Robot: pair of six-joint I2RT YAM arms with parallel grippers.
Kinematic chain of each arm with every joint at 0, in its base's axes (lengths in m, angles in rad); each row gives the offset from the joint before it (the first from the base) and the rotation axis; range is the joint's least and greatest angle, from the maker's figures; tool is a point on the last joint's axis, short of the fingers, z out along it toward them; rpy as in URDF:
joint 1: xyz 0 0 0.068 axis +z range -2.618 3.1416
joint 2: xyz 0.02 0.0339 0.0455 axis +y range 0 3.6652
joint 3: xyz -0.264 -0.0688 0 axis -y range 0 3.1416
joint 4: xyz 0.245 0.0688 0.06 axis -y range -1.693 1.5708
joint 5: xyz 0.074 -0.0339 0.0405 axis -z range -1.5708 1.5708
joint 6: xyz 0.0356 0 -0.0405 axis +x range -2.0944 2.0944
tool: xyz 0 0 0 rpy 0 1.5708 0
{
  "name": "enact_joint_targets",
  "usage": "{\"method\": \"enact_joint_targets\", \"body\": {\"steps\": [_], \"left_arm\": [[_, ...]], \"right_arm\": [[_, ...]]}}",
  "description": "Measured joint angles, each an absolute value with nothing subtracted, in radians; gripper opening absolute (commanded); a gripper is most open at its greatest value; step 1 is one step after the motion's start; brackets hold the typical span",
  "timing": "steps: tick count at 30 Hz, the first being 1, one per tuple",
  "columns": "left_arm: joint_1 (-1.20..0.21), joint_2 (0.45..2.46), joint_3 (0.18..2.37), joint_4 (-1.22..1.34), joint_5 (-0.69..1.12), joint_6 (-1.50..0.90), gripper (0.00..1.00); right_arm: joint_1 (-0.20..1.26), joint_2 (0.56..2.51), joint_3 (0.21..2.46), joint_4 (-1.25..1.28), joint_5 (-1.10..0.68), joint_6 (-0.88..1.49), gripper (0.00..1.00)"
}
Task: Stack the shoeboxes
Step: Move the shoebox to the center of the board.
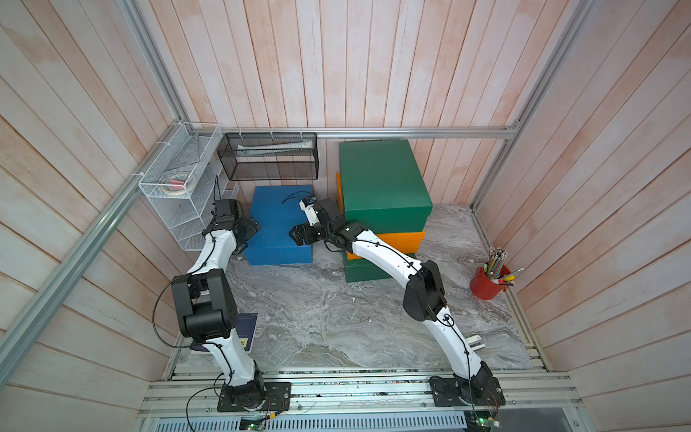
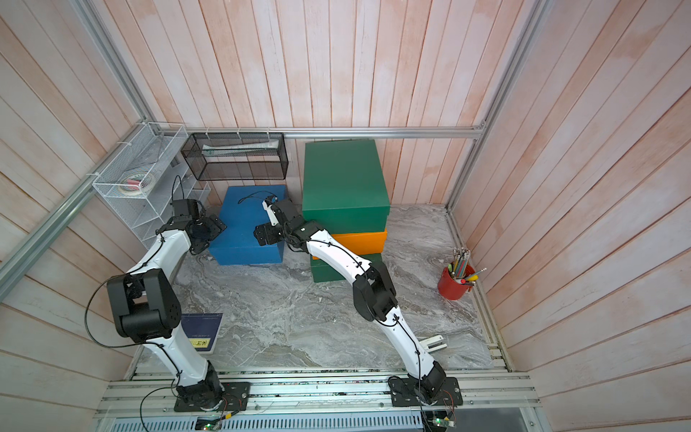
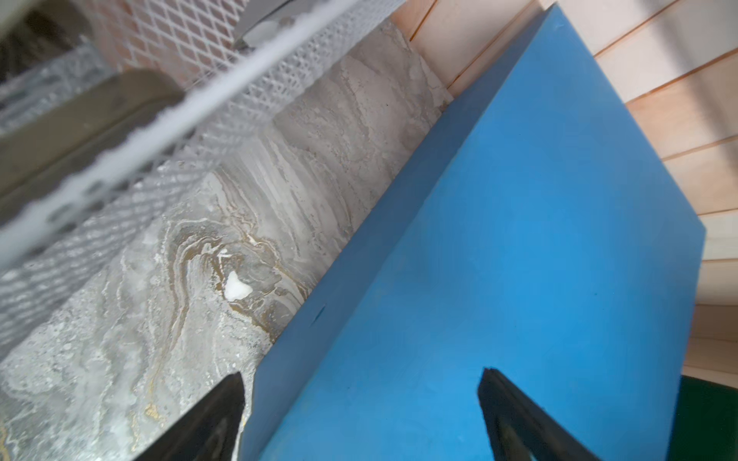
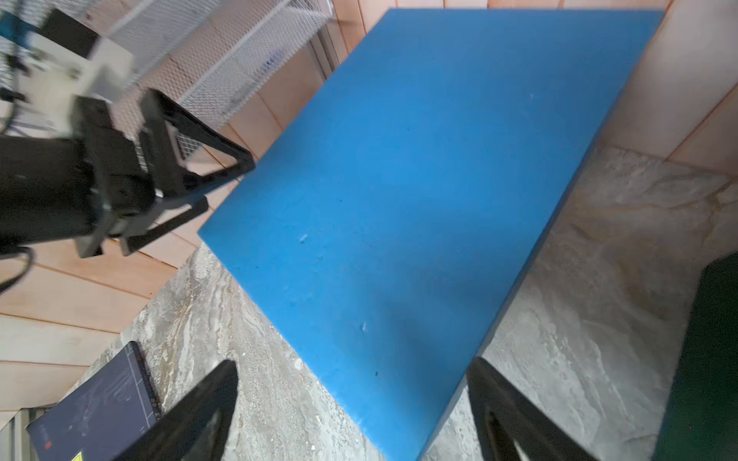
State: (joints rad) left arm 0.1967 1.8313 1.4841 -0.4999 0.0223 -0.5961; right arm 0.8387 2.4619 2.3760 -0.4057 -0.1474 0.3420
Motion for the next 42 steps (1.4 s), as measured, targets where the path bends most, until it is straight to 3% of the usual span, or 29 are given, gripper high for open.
{"method": "enact_joint_targets", "body": {"steps": [17, 30, 42], "left_arm": [[0.213, 1.867, 1.477, -0.409, 0.101, -0.552, 0.95], [0.224, 1.886, 1.431, -0.305, 0.197, -0.538, 0.93], [0.239, 1.757, 1.261, -0.249, 0.227, -0.553, 0.93]], "right_arm": [[0.842, 2.512, 2.383, -0.442, -0.103, 0.575, 0.91], [0.862, 2.540, 2.389, -0.432, -0.078, 0.625, 0.89], [0.878, 2.506, 2.310, -0.400, -0.041, 0.620, 0.87]]}}
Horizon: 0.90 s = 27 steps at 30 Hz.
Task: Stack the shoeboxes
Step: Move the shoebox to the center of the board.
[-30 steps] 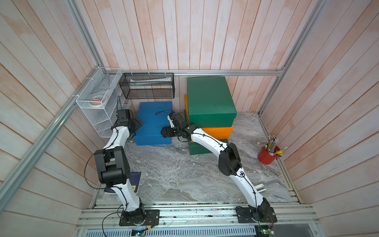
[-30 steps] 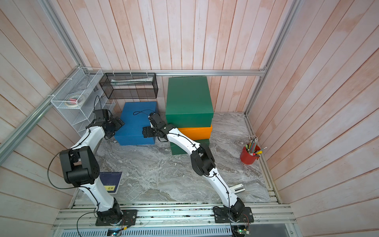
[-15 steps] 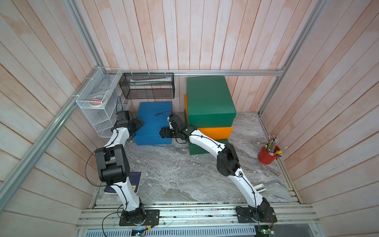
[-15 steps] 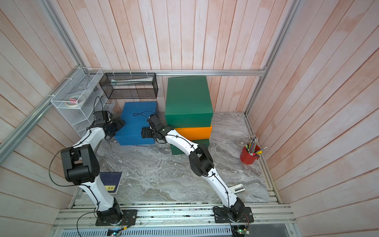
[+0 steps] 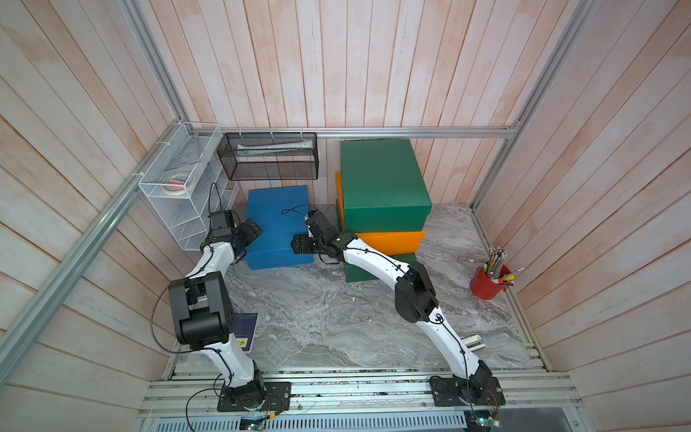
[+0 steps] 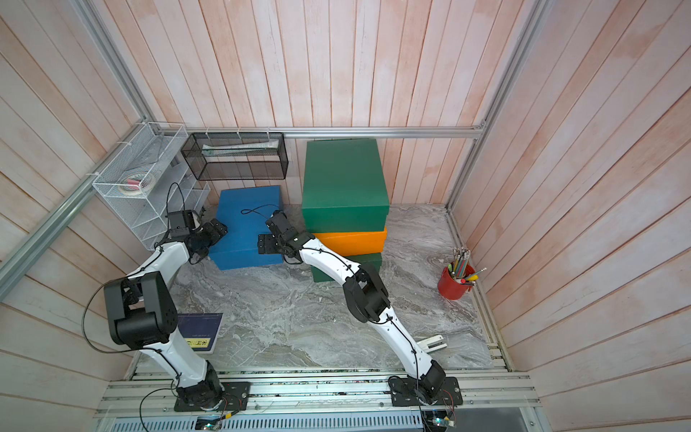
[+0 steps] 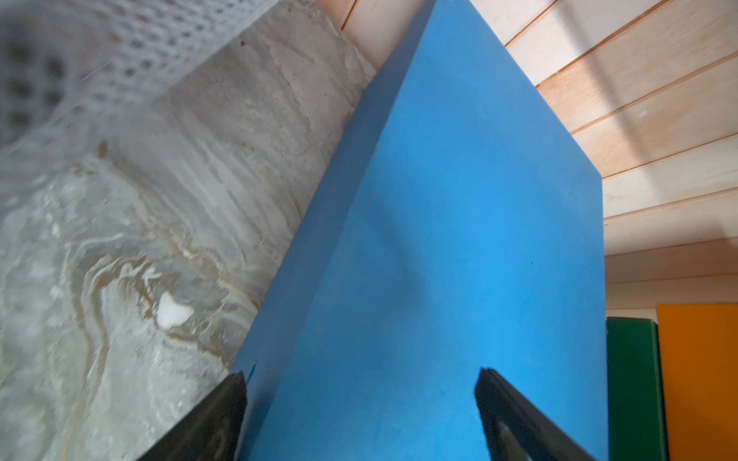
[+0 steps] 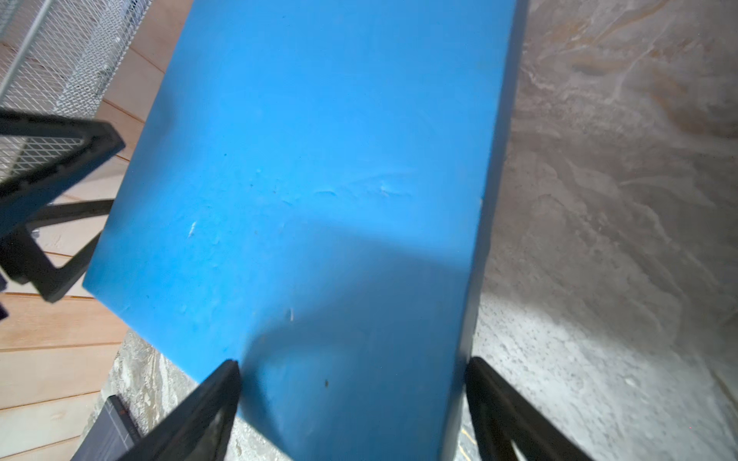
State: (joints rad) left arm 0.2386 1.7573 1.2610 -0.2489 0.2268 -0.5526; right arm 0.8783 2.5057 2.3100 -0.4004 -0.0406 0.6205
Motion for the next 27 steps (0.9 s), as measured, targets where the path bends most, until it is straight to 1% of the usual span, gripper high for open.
{"method": "enact_joint_targets", "body": {"steps": [6, 15, 22, 27], "left_arm": [[0.237, 1.656, 1.167, -0.297, 0.229, -0.573, 0.93], [0.235, 1.504, 1.007, -0.298, 0.242, -0.598, 0.93], [0.213, 1.357, 0.878, -0.303, 0.255, -0.630, 0.93], [0.161, 1.255, 0.823, -0.346, 0.234, -0.649, 0.94]], "right_arm": [[0.903, 2.358, 2.072, -0.342, -0.043, 0.620, 0.87], [0.968, 2.113, 1.684, -0.241, -0.056, 0.626, 0.86], [1.005, 1.993, 1.512, -0.214, -0.052, 0.633, 0.86], [1.018, 1.911, 1.407, -0.206, -0.042, 0.651, 0.89]]}}
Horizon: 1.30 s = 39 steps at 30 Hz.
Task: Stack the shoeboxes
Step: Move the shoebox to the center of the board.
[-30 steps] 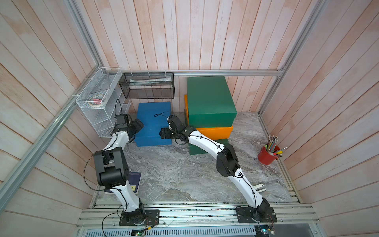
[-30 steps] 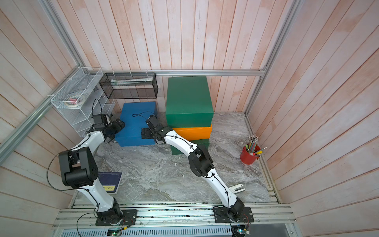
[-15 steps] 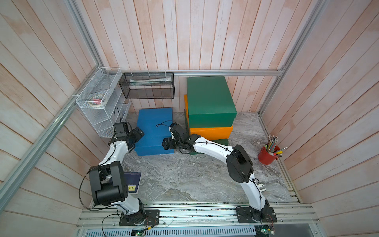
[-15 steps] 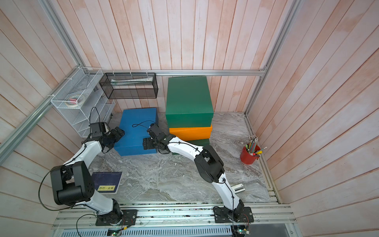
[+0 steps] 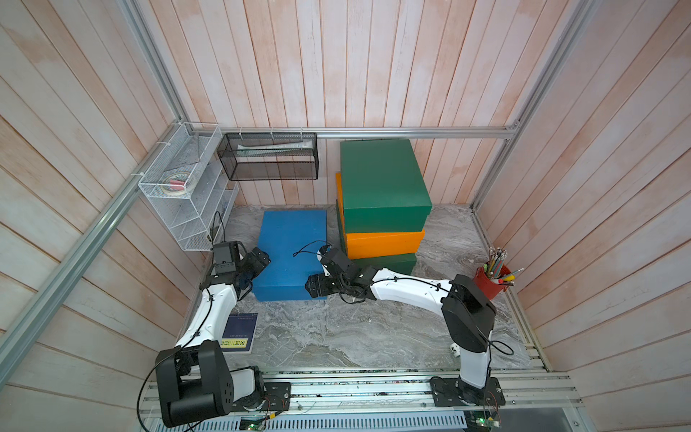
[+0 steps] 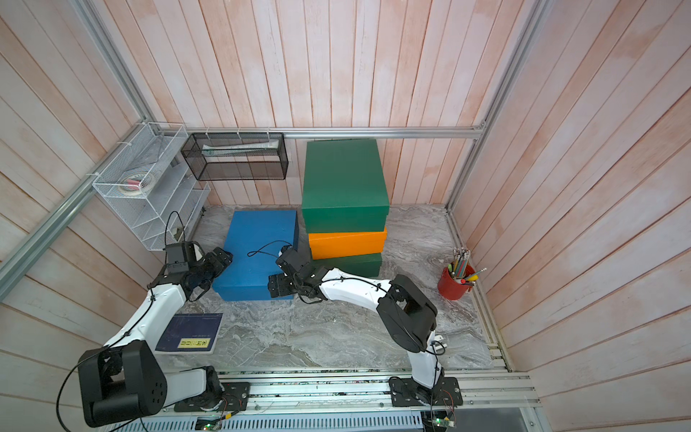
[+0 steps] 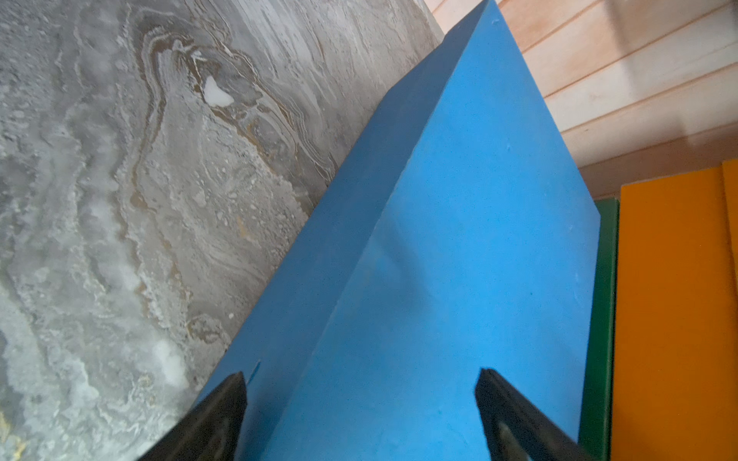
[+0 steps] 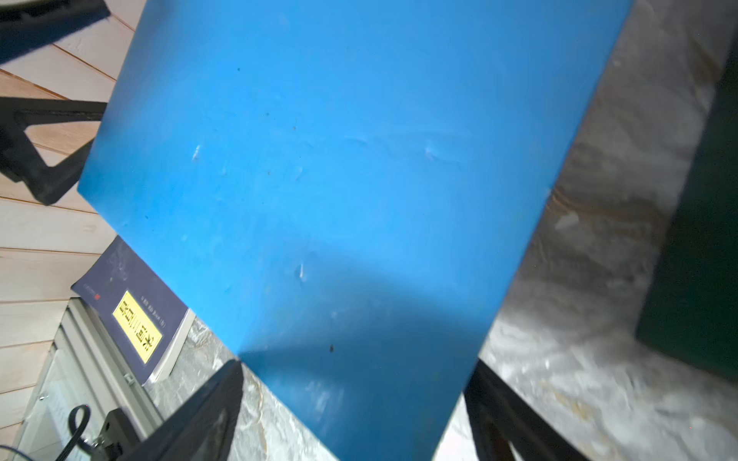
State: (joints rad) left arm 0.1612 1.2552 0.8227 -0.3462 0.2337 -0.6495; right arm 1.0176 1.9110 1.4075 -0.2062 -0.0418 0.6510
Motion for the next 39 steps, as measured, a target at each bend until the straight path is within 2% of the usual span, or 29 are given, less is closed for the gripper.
{"method": "enact_joint_targets", "body": {"steps": [12, 24, 39], "left_arm": [[0.140, 1.110, 0.786, -0.480, 0.255, -0.661, 0.98], [0.235, 1.182, 0.783, -0.466, 0.322, -0.612, 0.99], [0.252, 1.316, 0.712, -0.250, 0.448, -0.648, 1.00]], "right_arm": [[1.029, 1.707, 1.223, -0.120, -0.031, 0.673, 0.91], [0.972, 1.755, 1.149, -0.007, -0.071, 0.707, 0.91], [0.955, 1.878, 1.209, 0.108, -0.152, 0.752, 0.91]]}}
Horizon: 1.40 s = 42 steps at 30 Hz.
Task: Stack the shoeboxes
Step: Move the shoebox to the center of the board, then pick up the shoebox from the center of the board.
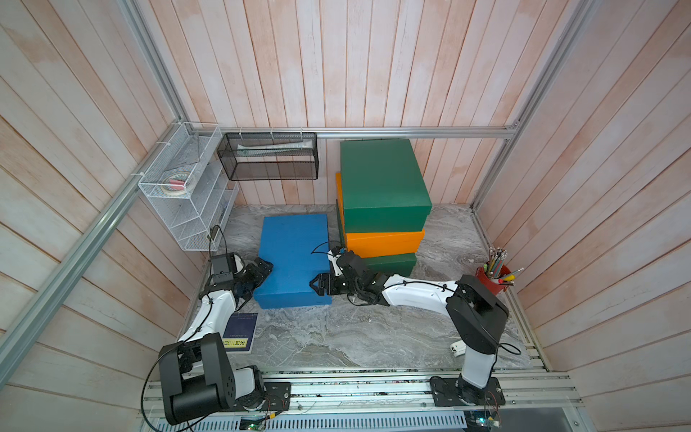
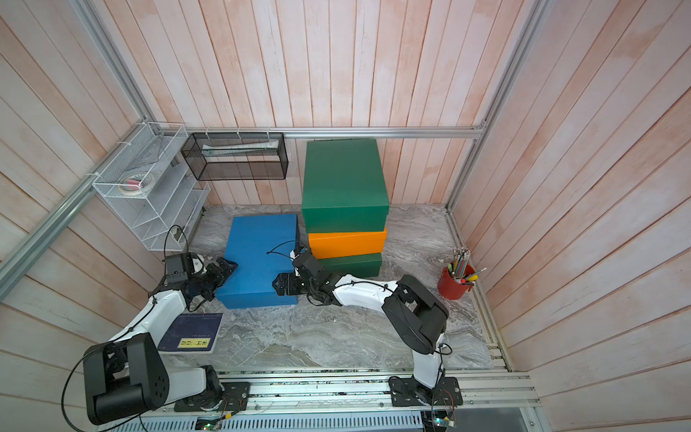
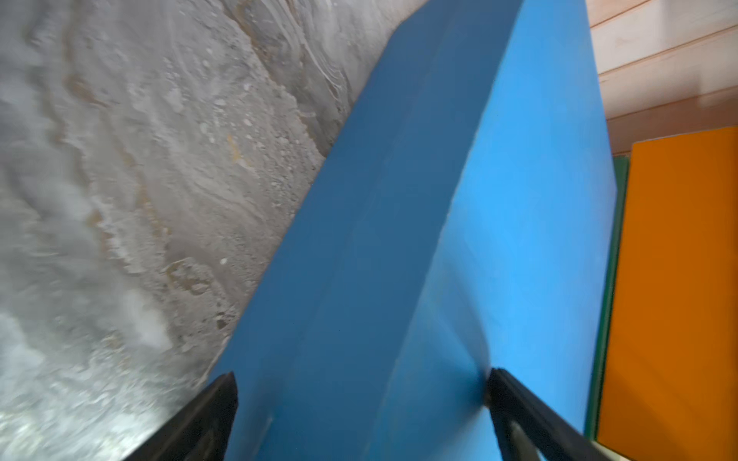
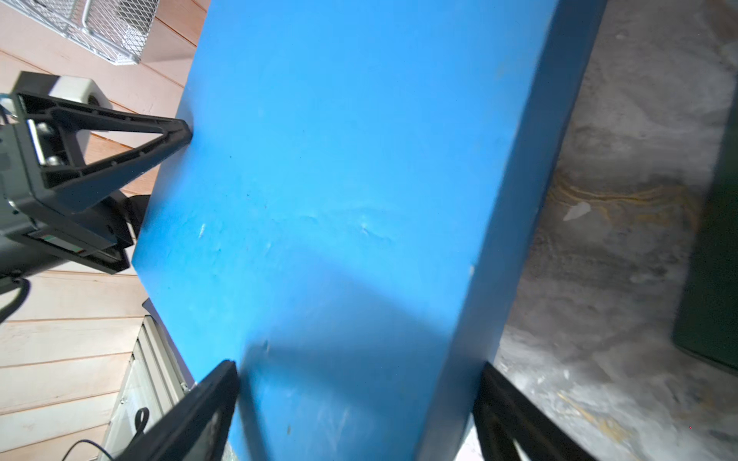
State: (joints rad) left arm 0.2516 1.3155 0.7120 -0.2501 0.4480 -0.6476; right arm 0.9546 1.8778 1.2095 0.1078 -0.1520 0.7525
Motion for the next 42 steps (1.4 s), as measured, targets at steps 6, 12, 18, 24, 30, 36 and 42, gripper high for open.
{"method": "enact_joint_targets", "body": {"steps": [6, 12, 18, 24, 30, 36, 42], "left_arm": [[0.259, 1.328, 0.694, -0.189, 0.468, -0.659, 0.98], [0.262, 1.295, 0.693, -0.211, 0.458, -0.663, 0.98], [0.265, 1.193, 0.708, -0.293, 0.426, -0.673, 0.98], [0.273, 1.119, 0.771, -0.381, 0.383, -0.679, 0.98], [0.274, 1.065, 0.866, -0.450, 0.365, -0.679, 0.98], [0.275, 1.034, 0.957, -0.505, 0.353, -0.680, 0.98], [0.275, 1.030, 1.053, -0.555, 0.350, -0.693, 0.98]], "right_arm": [[0.950, 1.894, 1.217, 0.130, -0.170, 0.760, 0.89], [0.945, 1.896, 1.224, 0.129, -0.181, 0.762, 0.89], [0.950, 1.895, 1.276, 0.072, -0.181, 0.759, 0.87], [0.970, 1.872, 1.341, 0.020, -0.153, 0.751, 0.87], [0.984, 1.827, 1.391, -0.022, -0.122, 0.729, 0.85], [0.990, 1.815, 1.505, -0.106, -0.093, 0.686, 0.84], [0.994, 1.809, 1.613, -0.179, -0.060, 0.637, 0.84]]}}
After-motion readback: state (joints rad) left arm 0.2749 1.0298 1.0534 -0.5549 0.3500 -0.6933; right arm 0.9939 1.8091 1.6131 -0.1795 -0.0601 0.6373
